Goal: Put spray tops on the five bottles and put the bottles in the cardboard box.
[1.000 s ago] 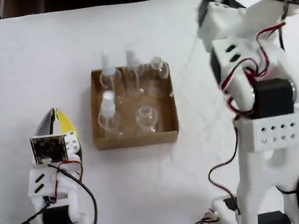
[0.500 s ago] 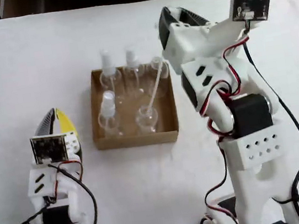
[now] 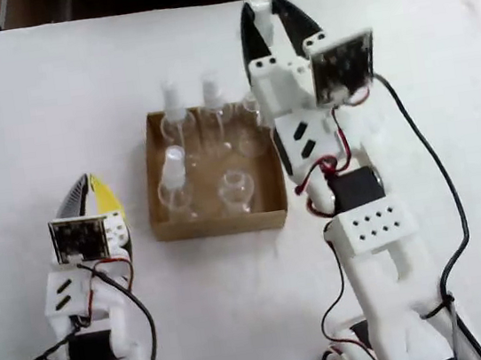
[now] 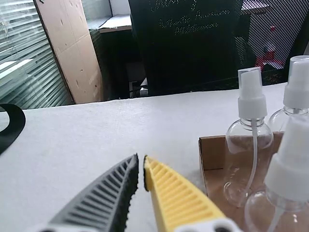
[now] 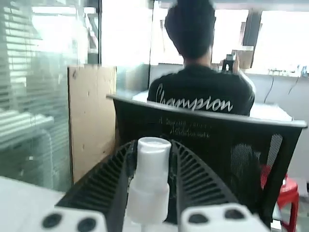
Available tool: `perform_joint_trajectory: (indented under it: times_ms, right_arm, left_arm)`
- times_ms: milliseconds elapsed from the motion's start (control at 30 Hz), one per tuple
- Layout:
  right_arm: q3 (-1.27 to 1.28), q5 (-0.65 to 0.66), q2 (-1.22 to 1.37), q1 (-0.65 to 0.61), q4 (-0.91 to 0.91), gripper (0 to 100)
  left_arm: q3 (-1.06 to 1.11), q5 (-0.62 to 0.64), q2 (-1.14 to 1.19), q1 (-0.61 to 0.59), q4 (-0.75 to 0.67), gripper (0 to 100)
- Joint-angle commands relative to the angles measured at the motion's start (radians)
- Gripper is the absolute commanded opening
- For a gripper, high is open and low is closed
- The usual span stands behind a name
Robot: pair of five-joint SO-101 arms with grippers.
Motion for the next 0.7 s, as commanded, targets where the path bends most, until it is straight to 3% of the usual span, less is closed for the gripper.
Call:
perform_joint_trajectory:
  times_ms: [0, 667]
  right_arm:
    - [-0.012, -0.009, -0.019, -0.005, -0.108, 1.6]
    - [-0.213, 0.006, 0.323, 0.024, -0.160, 1.6]
  left_arm:
    - [-0.003, -0.009, -0.010, 0.012, -0.021, 2]
    - [-0.003, -0.009, -0.010, 0.008, -0.020, 2]
